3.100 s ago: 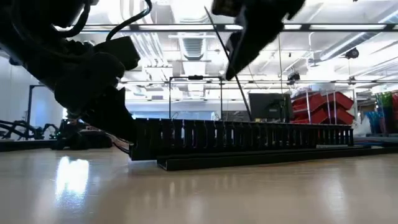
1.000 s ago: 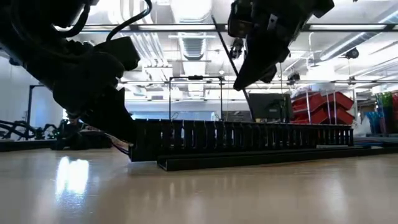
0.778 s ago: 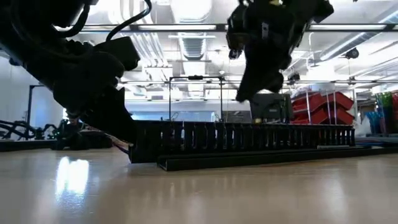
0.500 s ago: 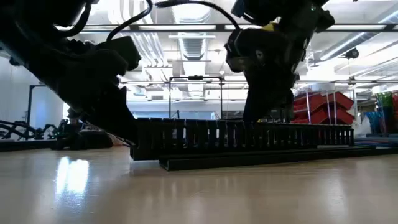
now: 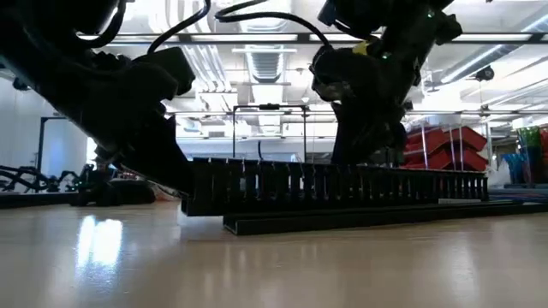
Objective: Ziptie cables
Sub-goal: Put the ziptied cable wires into the black cable duct
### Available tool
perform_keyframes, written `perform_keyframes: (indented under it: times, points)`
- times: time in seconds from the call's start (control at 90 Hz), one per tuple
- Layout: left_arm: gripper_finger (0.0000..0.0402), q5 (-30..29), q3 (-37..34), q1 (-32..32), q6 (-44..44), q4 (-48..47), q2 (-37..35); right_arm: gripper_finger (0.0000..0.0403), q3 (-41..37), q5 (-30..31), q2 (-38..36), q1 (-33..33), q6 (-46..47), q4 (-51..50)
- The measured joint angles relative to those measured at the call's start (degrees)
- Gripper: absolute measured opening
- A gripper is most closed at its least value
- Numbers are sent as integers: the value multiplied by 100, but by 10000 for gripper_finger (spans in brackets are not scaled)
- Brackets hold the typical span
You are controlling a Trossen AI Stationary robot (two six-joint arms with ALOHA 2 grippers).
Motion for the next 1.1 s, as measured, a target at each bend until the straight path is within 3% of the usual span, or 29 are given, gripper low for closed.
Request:
perform_keyframes:
  times: [1.1]
  points:
    - [0, -12, 4, -2, -13, 125, 2, 0, 9, -179, 387, 187, 116, 488]
